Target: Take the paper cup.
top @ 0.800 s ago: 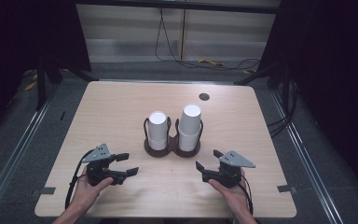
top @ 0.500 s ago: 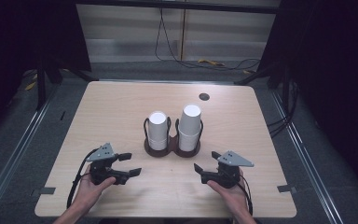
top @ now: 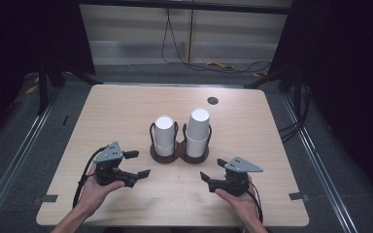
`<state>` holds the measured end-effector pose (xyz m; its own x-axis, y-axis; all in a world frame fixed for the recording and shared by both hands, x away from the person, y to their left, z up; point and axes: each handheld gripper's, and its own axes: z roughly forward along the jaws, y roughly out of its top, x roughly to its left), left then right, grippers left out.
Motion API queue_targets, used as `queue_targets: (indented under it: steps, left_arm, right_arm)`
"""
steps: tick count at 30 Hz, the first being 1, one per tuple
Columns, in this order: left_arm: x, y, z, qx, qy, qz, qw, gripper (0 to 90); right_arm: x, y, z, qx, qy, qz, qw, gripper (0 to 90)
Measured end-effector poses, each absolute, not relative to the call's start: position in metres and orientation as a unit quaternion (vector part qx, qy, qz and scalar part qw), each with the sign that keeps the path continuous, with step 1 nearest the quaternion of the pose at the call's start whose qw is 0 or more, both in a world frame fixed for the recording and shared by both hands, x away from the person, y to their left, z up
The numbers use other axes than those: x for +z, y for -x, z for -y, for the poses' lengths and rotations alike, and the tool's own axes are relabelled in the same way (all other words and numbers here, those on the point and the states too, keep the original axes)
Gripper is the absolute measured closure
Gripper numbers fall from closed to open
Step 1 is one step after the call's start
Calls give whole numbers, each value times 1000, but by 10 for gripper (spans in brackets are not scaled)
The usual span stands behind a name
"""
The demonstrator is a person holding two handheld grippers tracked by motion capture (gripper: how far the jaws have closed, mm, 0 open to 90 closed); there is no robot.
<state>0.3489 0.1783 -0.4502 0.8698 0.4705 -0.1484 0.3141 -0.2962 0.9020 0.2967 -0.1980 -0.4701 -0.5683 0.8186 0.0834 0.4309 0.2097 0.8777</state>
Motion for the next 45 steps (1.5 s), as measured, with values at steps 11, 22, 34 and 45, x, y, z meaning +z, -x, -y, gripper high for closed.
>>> queue_targets:
  steps: [11,22,34,45]
  left_arm:
    - [-434,-362,-170,52,-815,-221,534,157]
    - [-414,-383,-158,70,-822,-225,518,193]
    - [-399,-398,-156,87,-809,-230,533,233]
    - [-385,-419,-153,78,-808,-235,535,245]
  right_arm:
    - [-471,-295,190,467,-406,-759,200,191]
    - [-471,-292,193,467,-406,-762,193,193]
    - [-471,-292,191,464,-405,-766,184,199]
    - [-471,-292,191,463,-406,-766,186,202]
